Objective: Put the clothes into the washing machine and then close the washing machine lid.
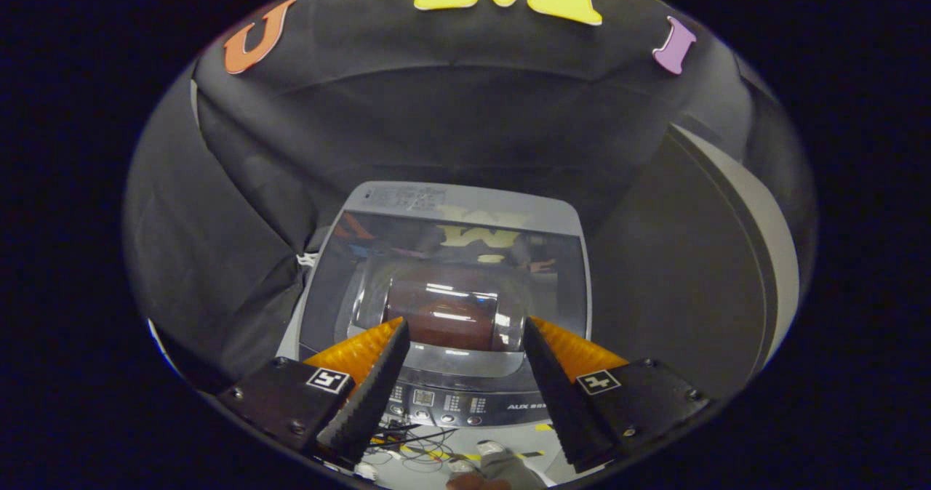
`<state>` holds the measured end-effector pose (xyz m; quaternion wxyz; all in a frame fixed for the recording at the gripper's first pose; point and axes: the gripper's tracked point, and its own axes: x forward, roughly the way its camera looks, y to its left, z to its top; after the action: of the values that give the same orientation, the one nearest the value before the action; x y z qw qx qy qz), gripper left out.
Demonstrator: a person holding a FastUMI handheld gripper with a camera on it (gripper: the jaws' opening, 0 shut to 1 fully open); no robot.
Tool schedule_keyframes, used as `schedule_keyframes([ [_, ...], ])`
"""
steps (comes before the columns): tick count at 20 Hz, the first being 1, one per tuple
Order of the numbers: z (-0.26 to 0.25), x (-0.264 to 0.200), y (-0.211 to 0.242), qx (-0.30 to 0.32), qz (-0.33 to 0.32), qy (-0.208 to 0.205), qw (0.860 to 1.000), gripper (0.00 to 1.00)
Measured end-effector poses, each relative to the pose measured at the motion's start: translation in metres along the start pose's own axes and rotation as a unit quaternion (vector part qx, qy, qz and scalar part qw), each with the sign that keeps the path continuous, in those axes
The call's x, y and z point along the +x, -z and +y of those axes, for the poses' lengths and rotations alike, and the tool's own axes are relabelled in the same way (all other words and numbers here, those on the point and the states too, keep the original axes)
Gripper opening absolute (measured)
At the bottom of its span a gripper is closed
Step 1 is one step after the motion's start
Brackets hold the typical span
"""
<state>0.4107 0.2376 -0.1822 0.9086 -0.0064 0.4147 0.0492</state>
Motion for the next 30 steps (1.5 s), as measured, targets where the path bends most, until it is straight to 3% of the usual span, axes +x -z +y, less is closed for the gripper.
schedule_keyframes([
  [11, -0.026, -0.133, -0.021, 0.007, -0.104, -0.028, 0.994, 0.98],
  [16, -0.050, -0.227, -0.035, 0.012, -0.189, -0.038, 0.981, 0.98],
  [22, -0.067, -0.318, -0.021, 0.017, -0.269, -0.046, 0.962, 0.98],
  [30, -0.094, -0.395, 0.004, 0.026, -0.333, -0.044, 0.942, 0.98],
])
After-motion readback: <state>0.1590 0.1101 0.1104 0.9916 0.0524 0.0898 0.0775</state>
